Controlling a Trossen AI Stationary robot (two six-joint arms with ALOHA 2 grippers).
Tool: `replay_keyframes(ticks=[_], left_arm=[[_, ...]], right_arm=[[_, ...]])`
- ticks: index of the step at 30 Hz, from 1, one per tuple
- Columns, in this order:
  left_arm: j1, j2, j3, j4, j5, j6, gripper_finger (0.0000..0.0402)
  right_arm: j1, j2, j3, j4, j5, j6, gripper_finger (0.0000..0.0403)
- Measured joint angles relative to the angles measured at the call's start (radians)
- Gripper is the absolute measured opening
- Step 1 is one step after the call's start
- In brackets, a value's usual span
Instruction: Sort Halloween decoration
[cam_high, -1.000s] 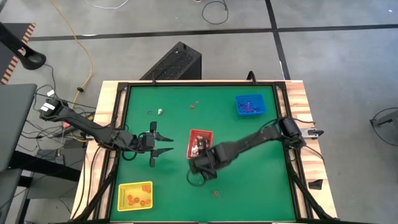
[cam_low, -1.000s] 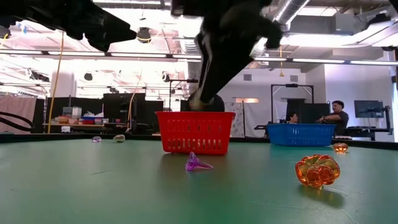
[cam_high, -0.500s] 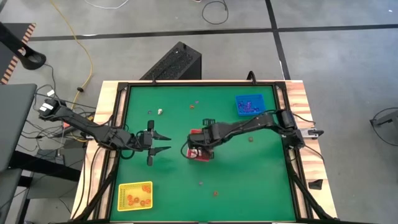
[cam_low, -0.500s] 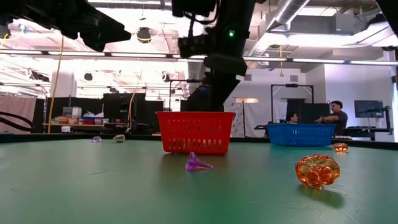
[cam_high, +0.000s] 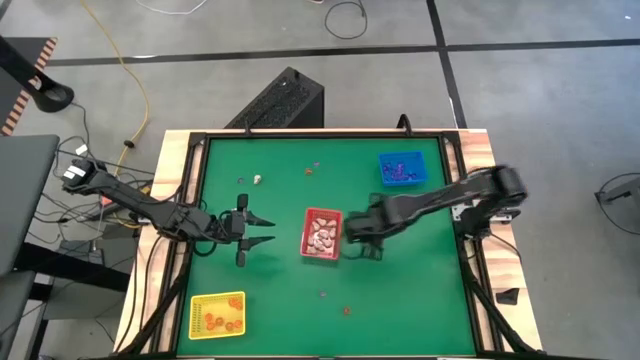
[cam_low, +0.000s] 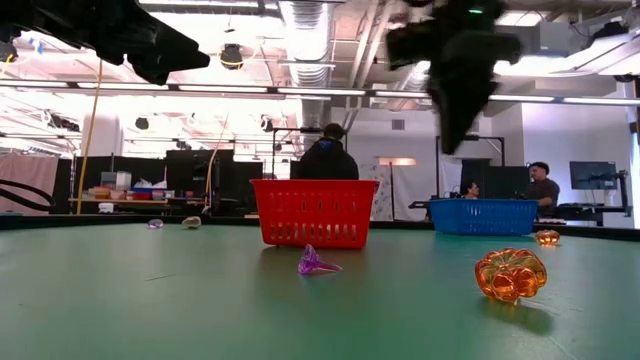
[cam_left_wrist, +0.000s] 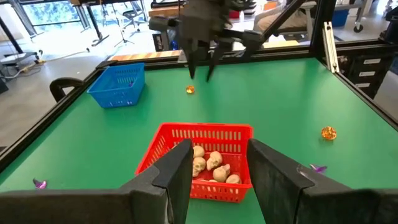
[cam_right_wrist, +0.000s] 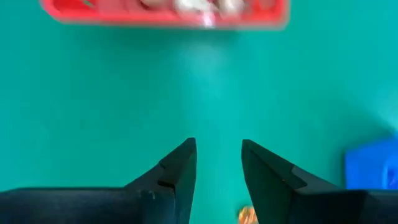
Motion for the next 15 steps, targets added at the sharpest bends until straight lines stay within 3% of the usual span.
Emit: replay_keyframes(ticks=[8,15], left_arm=[[0.0,0.0,0.0,0.001,0.0,-0.002,0.0141],[0.0,0.0,0.0,0.002,0.0,-0.008,0.0141]], right_arm=[[0.005,-0.329,-0.524,0.295,0.05,0.448,0.0153],[0.07,-0.42,-0.726,0.359,0.159,0.679,0.0194]])
